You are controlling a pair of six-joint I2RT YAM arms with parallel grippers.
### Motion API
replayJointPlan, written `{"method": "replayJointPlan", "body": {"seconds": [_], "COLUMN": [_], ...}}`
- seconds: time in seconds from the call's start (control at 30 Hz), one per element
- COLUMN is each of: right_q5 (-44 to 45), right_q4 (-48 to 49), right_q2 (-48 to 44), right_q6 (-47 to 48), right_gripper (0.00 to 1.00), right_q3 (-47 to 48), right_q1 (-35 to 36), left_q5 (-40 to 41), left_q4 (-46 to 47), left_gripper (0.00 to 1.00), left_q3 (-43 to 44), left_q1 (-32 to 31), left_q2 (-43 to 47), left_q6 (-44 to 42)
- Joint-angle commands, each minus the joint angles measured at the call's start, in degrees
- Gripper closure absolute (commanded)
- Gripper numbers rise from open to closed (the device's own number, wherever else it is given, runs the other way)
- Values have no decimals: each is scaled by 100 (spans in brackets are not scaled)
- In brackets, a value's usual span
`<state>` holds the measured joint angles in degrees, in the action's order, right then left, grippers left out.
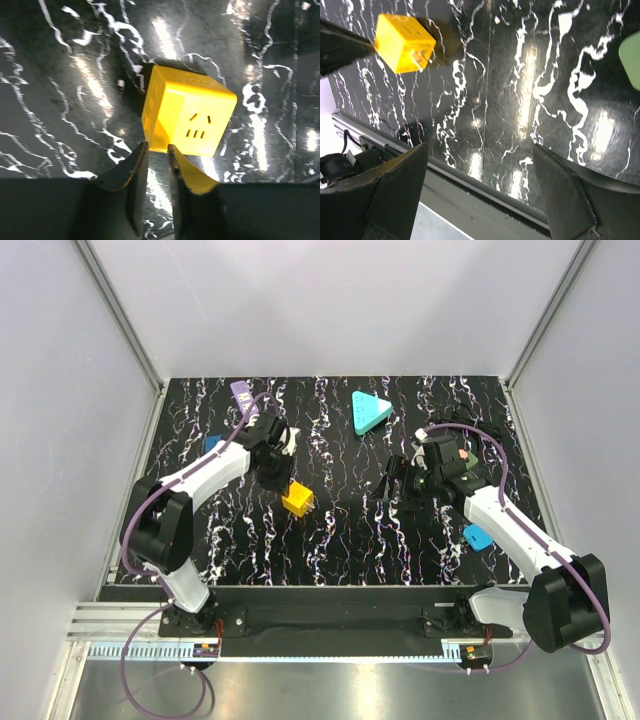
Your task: Insert the plug
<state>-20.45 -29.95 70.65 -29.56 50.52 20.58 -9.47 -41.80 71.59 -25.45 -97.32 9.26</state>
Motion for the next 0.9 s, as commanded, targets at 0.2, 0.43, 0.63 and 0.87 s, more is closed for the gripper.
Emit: {"method": "replayJointPlan", "body": {"seconds": [0.2,0.43,0.63,0.87], "right_q5": [486,1570,1246,1377], "right_q4": [745,956,2650,2873], "right_q2": [88,1220,1942,3068], "right_q6": [240,926,1452,2244], "right_gripper": [11,11,10,10], "right_q3": [352,1310,1312,1925], "right_q1": [191,1342,1967,2565], "left_q5": [-302,-509,-2418,-2156], "left_q4": [-21,417,2184,1940], "left_gripper": [45,27,20,18], "left_q3": [-66,-382,-1884,-2088], "left_q1": [-21,751,2254,2299], "left_q2": [818,1618,2603,2727], "left_q6": [541,1271,2273,1712]}}
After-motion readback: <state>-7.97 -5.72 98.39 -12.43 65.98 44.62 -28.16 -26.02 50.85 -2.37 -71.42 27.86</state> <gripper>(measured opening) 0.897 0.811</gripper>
